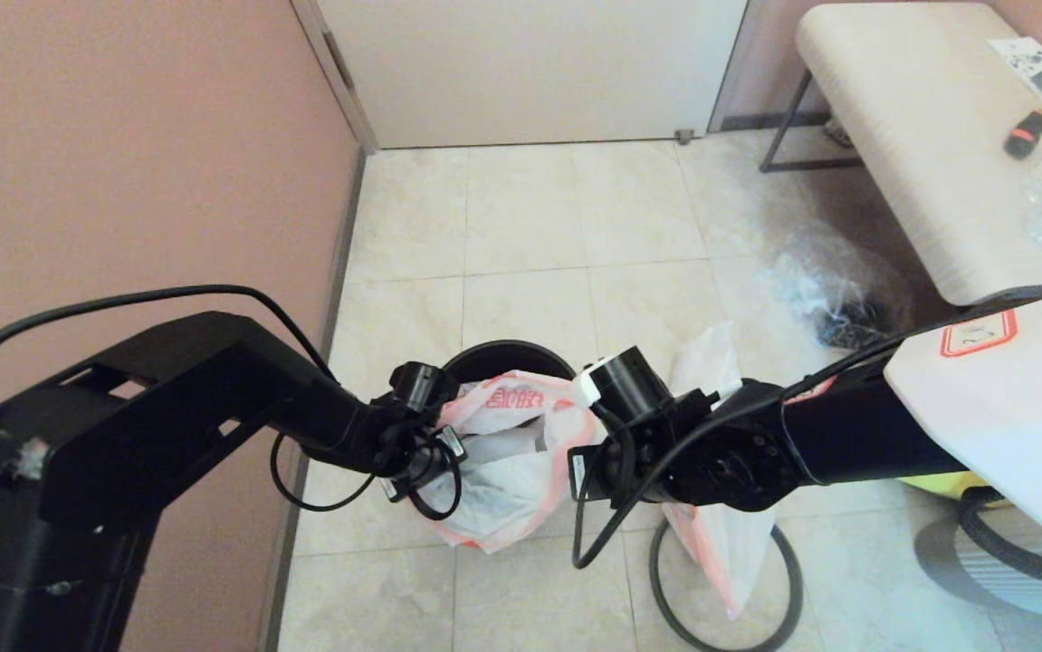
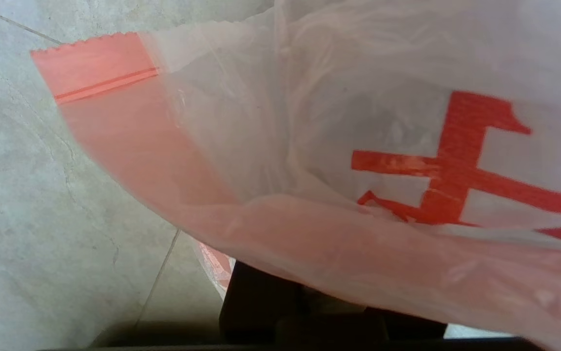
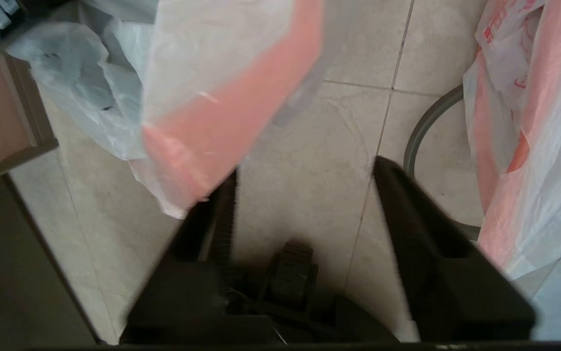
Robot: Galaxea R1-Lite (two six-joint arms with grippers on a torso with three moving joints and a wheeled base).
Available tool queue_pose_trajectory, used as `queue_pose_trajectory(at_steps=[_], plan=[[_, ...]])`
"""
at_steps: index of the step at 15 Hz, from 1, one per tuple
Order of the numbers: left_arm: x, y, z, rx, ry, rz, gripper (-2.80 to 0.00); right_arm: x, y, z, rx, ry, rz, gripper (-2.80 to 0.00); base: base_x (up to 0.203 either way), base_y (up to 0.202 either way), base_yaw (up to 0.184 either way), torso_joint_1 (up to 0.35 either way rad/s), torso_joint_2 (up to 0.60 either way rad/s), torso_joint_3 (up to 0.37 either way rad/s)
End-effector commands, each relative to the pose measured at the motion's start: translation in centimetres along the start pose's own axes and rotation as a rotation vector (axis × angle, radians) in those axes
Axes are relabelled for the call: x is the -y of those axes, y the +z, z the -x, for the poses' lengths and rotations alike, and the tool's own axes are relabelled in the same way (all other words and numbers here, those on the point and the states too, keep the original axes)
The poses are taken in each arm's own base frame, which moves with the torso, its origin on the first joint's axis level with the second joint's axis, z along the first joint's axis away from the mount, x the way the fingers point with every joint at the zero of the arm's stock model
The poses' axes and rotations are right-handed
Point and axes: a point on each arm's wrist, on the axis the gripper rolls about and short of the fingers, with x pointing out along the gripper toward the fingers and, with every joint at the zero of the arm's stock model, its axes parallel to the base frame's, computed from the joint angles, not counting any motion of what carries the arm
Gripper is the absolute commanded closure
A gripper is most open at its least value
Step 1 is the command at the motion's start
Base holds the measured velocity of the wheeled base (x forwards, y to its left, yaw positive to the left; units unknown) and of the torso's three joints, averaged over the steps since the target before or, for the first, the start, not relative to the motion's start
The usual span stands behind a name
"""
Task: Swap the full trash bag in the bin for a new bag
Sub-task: Put the new garbage bag on the trash can
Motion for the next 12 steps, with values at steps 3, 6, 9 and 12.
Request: queue_pose_trajectory(at_steps=[3, 6, 9, 12], plan=[[0.0, 0.0, -0.4, 0.001, 0.004, 0.005, 0.00, 0.7, -0.8, 2.0, -0.029, -0.011, -0.004, -2.80, 0.000, 0.000, 0.000, 0.000, 0.00, 0.000], [0.1, -0.1, -0.4, 0.000, 0.001, 0.004, 0.00, 1.4, -2.8, 2.2, -0.127, -0.051, 0.029, -2.80, 0.000, 0.000, 0.000, 0.000, 0.00, 0.000], [0.1, -0.1, -0.4, 0.001, 0.001, 0.004, 0.00, 1.6, -3.8, -1.3, -0.140, -0.086, 0.038, -2.80, 0.000, 0.000, 0.000, 0.000, 0.00, 0.000], [0.1, -0.2, -0.4, 0.000, 0.001, 0.000, 0.00, 1.8, -3.6, -2.8, -0.119, -0.085, 0.066, -2.80, 0.000, 0.000, 0.000, 0.000, 0.00, 0.000]])
